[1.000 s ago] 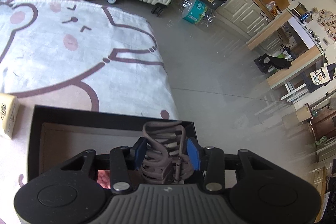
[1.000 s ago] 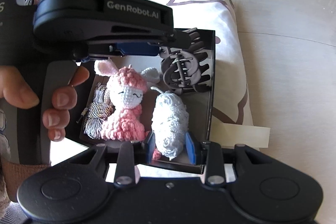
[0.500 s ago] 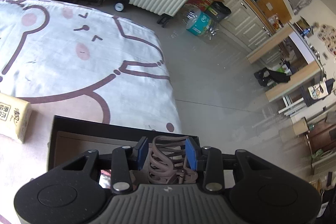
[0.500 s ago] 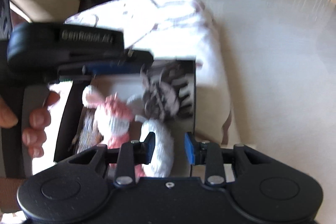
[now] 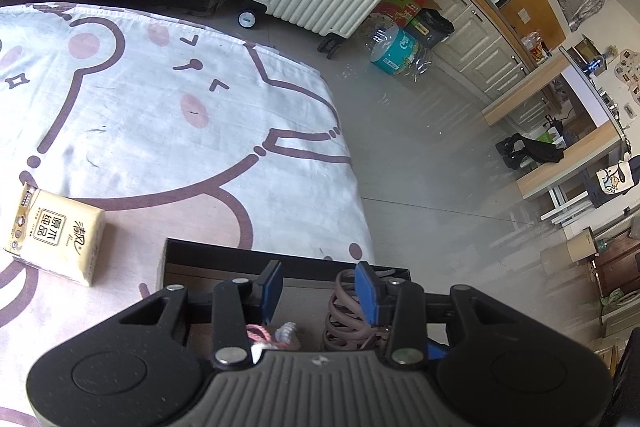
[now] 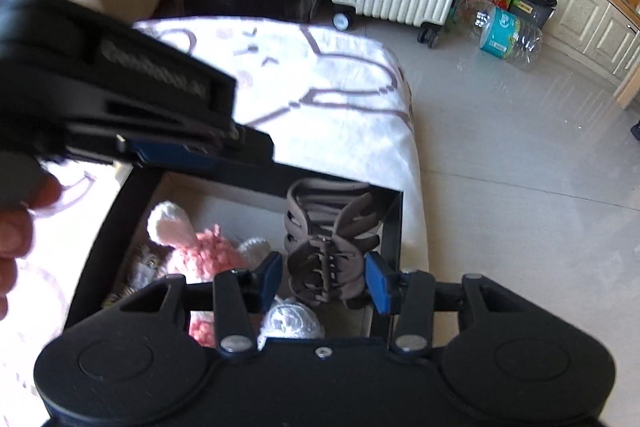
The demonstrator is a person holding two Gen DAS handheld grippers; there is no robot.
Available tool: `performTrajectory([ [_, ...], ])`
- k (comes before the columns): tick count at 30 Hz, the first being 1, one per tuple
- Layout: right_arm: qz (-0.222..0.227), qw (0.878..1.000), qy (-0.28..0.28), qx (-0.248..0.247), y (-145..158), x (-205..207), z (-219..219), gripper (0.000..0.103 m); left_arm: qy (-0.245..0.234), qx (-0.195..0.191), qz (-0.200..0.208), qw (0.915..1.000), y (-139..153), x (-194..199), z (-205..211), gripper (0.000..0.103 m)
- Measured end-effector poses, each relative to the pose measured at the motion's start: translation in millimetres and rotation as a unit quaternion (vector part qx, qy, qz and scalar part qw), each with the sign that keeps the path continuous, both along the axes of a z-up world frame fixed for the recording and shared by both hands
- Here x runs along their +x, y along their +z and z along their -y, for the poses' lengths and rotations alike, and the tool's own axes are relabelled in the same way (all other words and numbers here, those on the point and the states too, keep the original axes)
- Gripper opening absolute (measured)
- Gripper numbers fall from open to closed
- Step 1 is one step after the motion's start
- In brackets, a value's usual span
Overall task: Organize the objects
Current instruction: 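Open the left tool releasing the claw clip while the right tool opens releasing the white ball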
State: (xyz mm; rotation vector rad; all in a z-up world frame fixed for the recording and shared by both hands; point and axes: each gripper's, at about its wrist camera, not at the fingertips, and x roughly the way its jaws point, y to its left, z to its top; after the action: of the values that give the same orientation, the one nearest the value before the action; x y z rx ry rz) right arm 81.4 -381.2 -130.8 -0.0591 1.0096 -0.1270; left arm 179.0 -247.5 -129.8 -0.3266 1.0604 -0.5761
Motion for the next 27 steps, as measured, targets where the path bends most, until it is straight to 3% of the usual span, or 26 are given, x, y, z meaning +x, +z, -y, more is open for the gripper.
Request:
performTrajectory([
  [4,-0.005,1.0,-0.005,0.005,3,0,2,0.045,0.004,-0.002,-0.002,1.0,1,2,-6,0.041],
  [11,0.011,0.994,-0.059,0.089,8,-4,20,0.044,0.007,-0.008,-0.002,0.9999,5,2,-13,0.041],
  [16,0.014,0.996,-0.051,0.073,2,-7,12,0.044,0.003,0.0,-0.003,1.0,5,1,-15,0.041],
  [24,-0.002,0.986,-0.112,0.126,10,-5,27,0.044,-0.008,0.017,-0.004,0.9998,10,-3,-16,0.041],
  [27,0.005,0.987,-0.108,0.115,15,-6,24,0.044,-0.015,0.023,0.0,0.9996,13,-7,-15,0.041],
])
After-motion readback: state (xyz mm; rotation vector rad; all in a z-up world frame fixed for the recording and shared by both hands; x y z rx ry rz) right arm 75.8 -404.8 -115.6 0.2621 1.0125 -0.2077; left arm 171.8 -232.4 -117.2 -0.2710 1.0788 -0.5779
